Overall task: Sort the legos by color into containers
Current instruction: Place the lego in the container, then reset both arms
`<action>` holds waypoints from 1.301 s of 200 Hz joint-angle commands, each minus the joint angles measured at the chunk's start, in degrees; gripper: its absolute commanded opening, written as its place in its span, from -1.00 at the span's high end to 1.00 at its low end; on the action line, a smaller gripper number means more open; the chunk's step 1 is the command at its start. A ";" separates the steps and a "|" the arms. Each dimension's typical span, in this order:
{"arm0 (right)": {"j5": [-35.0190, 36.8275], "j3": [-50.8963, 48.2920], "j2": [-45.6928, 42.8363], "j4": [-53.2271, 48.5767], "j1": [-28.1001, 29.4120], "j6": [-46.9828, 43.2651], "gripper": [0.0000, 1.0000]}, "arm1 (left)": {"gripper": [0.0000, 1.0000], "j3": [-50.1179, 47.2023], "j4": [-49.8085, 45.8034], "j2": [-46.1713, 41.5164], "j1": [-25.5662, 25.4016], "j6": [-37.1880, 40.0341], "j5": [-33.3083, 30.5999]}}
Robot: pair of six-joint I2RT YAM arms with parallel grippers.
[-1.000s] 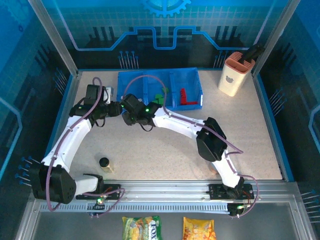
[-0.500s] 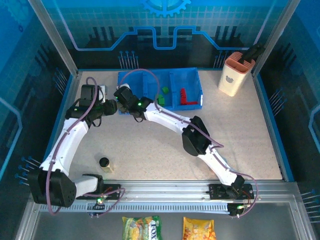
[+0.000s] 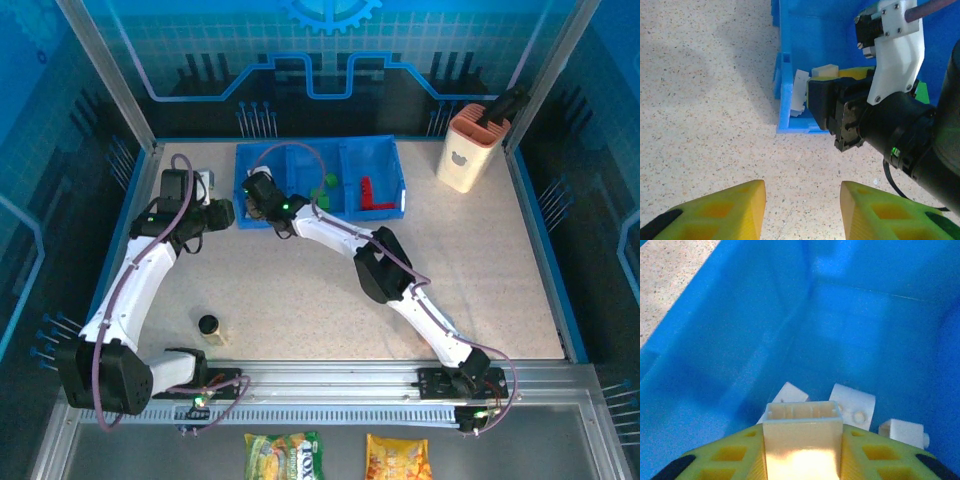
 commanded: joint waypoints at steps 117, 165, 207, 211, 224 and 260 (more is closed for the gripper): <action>0.80 -17.75 -24.44 1.11 -0.27 -9.72 -0.29 | -0.31 -0.39 0.74 -0.48 4.21 -1.16 1.57; 3.06 -40.49 -42.23 2.49 -4.32 -11.82 -0.65 | -0.84 1.54 -2.30 -0.59 5.45 -1.29 0.27; 2.17 -57.71 -56.08 1.88 -11.02 -11.14 -0.97 | -0.99 4.91 -6.08 1.38 5.44 -4.45 1.02; 2.30 -59.01 -57.27 1.88 -11.70 -11.44 -1.00 | -0.99 5.14 -6.10 1.45 5.45 -4.91 1.07; 2.64 -62.98 -60.84 1.50 -14.15 -12.27 -0.99 | -0.99 5.18 -5.55 1.47 5.46 -6.29 0.92; 2.47 -70.07 -67.86 -1.86 -24.12 -11.17 -0.99 | -0.99 1.49 0.30 1.30 5.45 -8.75 -1.36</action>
